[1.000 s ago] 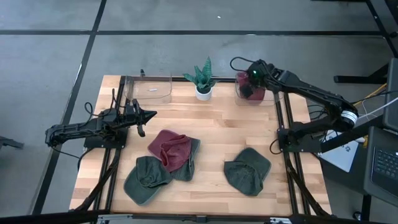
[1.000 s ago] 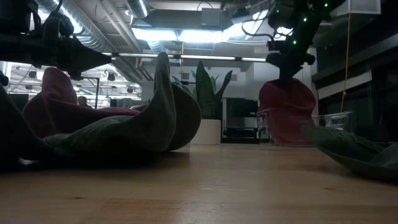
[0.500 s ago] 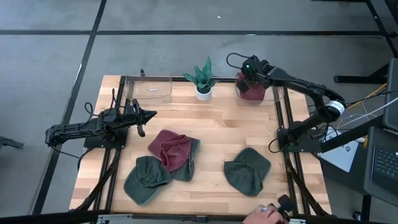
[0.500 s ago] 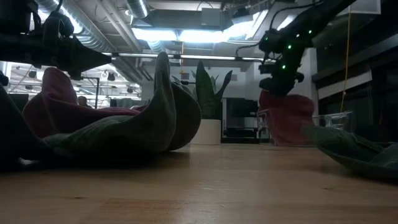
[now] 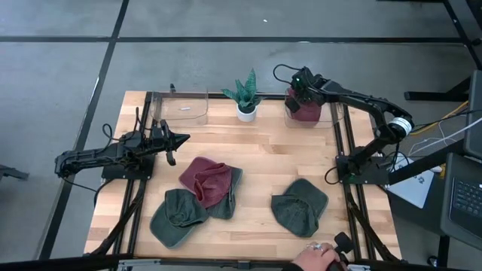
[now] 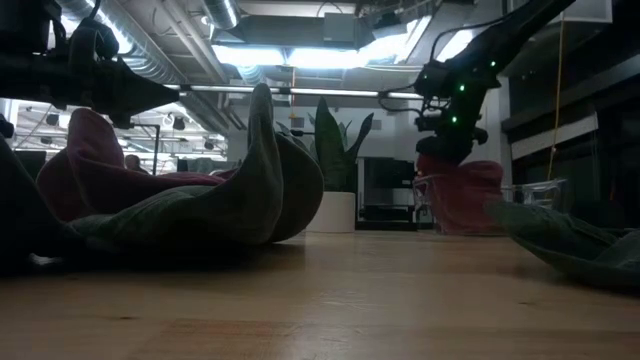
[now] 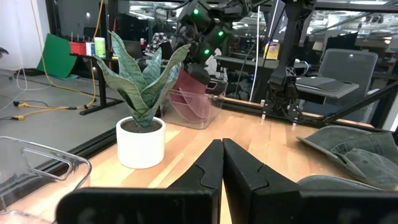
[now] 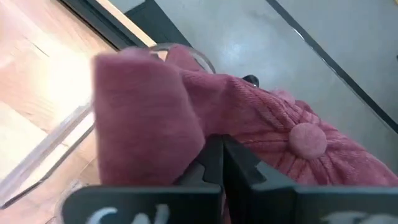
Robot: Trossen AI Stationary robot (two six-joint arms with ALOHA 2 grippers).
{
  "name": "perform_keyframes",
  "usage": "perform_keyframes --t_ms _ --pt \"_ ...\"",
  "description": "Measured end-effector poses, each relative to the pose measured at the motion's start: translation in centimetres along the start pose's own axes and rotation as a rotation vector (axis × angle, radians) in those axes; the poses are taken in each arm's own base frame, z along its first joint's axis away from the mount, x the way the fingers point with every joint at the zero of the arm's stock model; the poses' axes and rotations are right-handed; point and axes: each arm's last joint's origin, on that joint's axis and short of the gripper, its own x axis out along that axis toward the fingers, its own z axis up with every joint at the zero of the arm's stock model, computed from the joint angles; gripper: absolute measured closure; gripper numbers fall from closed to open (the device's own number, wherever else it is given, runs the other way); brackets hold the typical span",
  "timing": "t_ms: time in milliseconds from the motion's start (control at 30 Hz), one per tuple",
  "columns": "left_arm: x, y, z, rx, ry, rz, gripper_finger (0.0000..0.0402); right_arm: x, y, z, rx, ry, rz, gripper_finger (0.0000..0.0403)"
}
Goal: Pick & Place hat
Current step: Put the right red cap into the right transparent bin, then move the right black cap into the center of the table
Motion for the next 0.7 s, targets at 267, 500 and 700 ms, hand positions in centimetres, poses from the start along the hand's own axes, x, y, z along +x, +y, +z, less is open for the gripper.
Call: perform_keyframes --t_ms 267,500,700 --pt "0.0 0.0 0.0 0.000 0.000 0.000 0.0398 -5.2 -1.0 0.0 0.093 -0.129 0.013 0.0397" --pt "0.0 0.0 0.0 0.000 0.000 0.000 0.0397 -10.4 -0.6 -0.8 0.144 -0.256 0.215 0.0396" --pt "0.0 0.0 0.0 0.000 0.000 0.000 0.0398 -13.8 1.0 -1.9 0.087 -0.314 0.446 0.0396"
